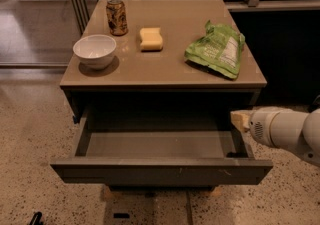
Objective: Open top drawer
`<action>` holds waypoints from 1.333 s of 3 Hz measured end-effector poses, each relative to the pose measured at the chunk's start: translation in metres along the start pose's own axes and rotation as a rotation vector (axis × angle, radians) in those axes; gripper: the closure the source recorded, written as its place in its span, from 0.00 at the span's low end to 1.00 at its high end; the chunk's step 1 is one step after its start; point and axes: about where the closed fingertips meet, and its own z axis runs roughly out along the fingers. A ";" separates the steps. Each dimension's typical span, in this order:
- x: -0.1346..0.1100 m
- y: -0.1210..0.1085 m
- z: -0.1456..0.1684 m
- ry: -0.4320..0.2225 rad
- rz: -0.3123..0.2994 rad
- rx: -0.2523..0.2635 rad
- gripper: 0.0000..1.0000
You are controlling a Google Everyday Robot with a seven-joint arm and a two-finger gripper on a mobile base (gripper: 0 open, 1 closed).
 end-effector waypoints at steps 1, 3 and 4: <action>-0.008 0.001 -0.006 -0.024 -0.014 0.012 0.85; -0.008 0.001 -0.006 -0.024 -0.014 0.012 0.39; -0.008 0.001 -0.006 -0.024 -0.014 0.012 0.08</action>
Offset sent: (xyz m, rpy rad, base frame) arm 0.0008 -0.0001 0.0103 -0.0106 -0.0281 -0.0034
